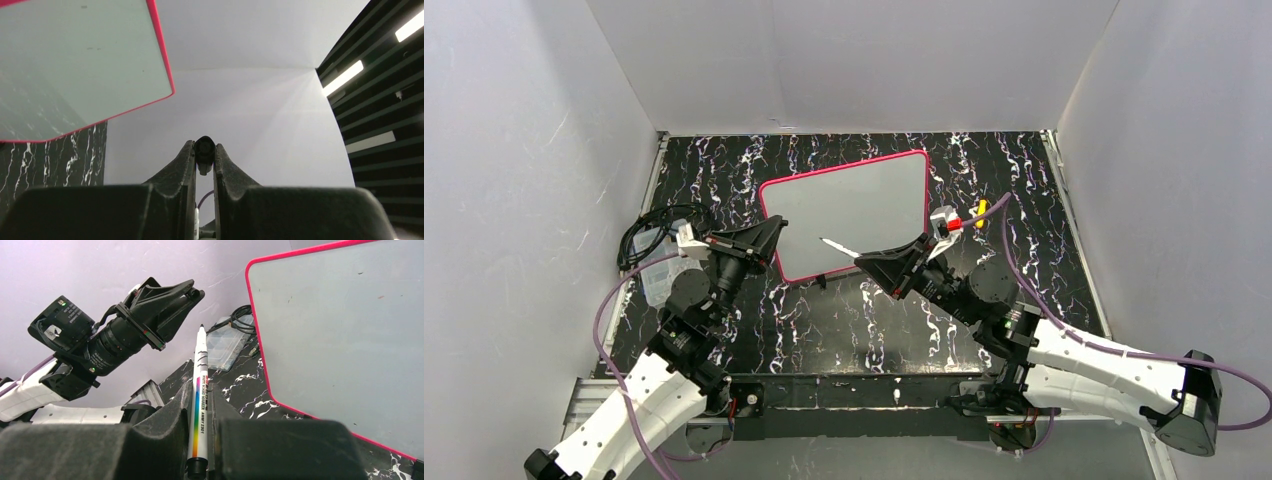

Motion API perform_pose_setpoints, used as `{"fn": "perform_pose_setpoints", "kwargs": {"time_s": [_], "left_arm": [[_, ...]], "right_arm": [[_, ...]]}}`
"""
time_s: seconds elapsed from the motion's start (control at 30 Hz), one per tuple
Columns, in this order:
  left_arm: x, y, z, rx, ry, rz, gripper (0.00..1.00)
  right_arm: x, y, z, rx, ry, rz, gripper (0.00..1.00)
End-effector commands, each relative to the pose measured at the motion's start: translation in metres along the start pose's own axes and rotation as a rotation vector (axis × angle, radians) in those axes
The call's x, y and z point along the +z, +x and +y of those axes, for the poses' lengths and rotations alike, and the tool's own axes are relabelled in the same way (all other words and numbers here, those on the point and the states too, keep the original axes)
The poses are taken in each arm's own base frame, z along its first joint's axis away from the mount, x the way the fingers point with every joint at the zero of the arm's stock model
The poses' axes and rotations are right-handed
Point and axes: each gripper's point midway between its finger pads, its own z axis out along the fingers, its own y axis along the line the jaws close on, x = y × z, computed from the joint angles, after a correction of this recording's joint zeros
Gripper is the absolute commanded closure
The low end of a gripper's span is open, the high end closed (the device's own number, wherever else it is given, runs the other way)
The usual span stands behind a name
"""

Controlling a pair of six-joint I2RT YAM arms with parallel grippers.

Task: Write a sentence on the whiteboard
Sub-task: Open the whiteboard marker at the center of the board, then place the pen cap at the center of the board.

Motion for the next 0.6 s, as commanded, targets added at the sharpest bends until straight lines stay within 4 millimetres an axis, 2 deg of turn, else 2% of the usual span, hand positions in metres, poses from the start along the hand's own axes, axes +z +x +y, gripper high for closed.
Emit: {"fn": "perform_pose_setpoints", "kwargs": {"time_s": [0.0,0.23,0.33,0.4,0.57], "left_arm": [[0.002,-0.022,-0.005,-0.007,0.025,-0.123,1.00],[0.003,-0.017,0.000,0.099,0.008,-0.096,1.00],[0.003,-0.011,0.011,0.276,-0.070,-0.046,1.00],[-0.001,-0.008,0.026,0.415,-0.153,0.004,1.00],[-0.025,-0.022,0.049,0.746,-0.322,0.071,1.00]], "right_arm": [[0.000,-0.013,0.002,0.001,0.000,-0.048,0.99],[-0.001,-0.014,0.000,-0.006,0.013,-0.050,0.99],[-0.003,-0.016,-0.004,-0.020,0.043,-0.040,0.99],[-0.006,-0.019,-0.007,-0.038,0.069,-0.034,0.99],[-0.021,-0.029,-0.017,-0.080,0.138,-0.034,0.99]]}}
